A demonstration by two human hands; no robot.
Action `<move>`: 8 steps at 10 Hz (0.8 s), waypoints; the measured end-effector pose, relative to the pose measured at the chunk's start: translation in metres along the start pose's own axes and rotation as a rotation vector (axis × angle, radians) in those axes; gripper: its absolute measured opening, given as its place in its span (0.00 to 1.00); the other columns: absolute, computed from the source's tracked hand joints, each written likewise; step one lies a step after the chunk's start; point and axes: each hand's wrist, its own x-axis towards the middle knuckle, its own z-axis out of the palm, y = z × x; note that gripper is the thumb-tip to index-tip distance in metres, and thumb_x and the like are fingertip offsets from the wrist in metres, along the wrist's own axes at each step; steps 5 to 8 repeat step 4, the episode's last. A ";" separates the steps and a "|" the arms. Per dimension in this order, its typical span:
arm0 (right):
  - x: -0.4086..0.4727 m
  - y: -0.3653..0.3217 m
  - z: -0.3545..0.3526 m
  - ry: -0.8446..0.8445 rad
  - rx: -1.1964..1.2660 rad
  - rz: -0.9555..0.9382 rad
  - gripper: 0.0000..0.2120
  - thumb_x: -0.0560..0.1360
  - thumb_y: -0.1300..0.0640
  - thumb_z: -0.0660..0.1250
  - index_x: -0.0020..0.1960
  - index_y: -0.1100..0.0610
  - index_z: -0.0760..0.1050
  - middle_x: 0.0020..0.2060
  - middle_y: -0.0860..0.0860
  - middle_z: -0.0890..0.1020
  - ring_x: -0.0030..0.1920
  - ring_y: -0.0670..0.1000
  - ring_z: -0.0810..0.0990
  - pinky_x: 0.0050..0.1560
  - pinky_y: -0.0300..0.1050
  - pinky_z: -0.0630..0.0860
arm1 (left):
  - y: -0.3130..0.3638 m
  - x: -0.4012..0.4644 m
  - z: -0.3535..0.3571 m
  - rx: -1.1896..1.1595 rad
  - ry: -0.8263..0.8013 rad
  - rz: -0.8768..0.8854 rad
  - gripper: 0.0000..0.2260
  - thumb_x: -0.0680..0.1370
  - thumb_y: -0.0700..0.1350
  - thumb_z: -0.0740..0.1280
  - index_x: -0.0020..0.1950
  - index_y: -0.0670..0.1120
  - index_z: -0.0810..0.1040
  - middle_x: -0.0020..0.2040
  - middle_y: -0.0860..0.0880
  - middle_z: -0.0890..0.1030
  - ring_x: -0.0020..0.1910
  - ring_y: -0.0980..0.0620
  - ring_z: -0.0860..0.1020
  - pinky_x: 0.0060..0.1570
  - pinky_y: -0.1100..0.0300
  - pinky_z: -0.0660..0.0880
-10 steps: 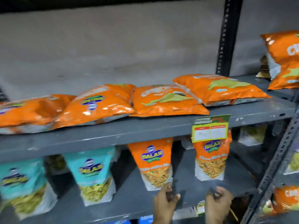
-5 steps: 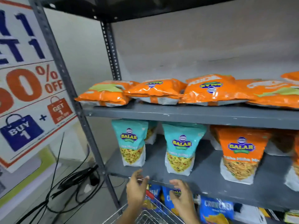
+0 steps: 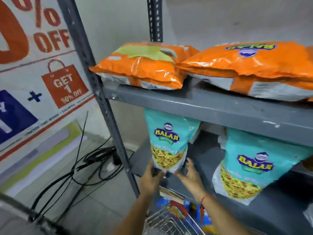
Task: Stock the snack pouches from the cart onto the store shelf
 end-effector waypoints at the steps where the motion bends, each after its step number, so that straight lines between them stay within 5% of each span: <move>1: 0.013 0.008 0.006 0.010 0.002 -0.046 0.20 0.63 0.51 0.74 0.52 0.47 0.70 0.53 0.47 0.82 0.54 0.47 0.81 0.53 0.49 0.78 | 0.003 -0.006 0.005 0.022 0.047 0.068 0.31 0.67 0.56 0.73 0.69 0.55 0.68 0.61 0.52 0.81 0.59 0.56 0.79 0.60 0.48 0.77; 3: 0.012 0.003 0.002 -0.048 0.053 -0.062 0.22 0.64 0.53 0.75 0.54 0.44 0.70 0.54 0.45 0.82 0.55 0.45 0.80 0.52 0.38 0.77 | 0.009 -0.012 0.004 0.030 0.021 0.111 0.33 0.66 0.52 0.73 0.70 0.57 0.66 0.63 0.54 0.79 0.61 0.57 0.77 0.63 0.52 0.76; 4: -0.008 0.002 0.000 -0.002 0.099 -0.033 0.34 0.67 0.59 0.75 0.68 0.49 0.63 0.59 0.44 0.74 0.60 0.46 0.74 0.59 0.39 0.73 | 0.013 -0.023 0.003 0.022 0.006 0.174 0.32 0.68 0.51 0.73 0.70 0.59 0.65 0.60 0.62 0.78 0.59 0.61 0.77 0.57 0.64 0.75; 8: -0.008 0.002 0.000 -0.002 0.099 -0.033 0.34 0.67 0.59 0.75 0.68 0.49 0.63 0.59 0.44 0.74 0.60 0.46 0.74 0.59 0.39 0.73 | 0.013 -0.023 0.003 0.022 0.006 0.174 0.32 0.68 0.51 0.73 0.70 0.59 0.65 0.60 0.62 0.78 0.59 0.61 0.77 0.57 0.64 0.75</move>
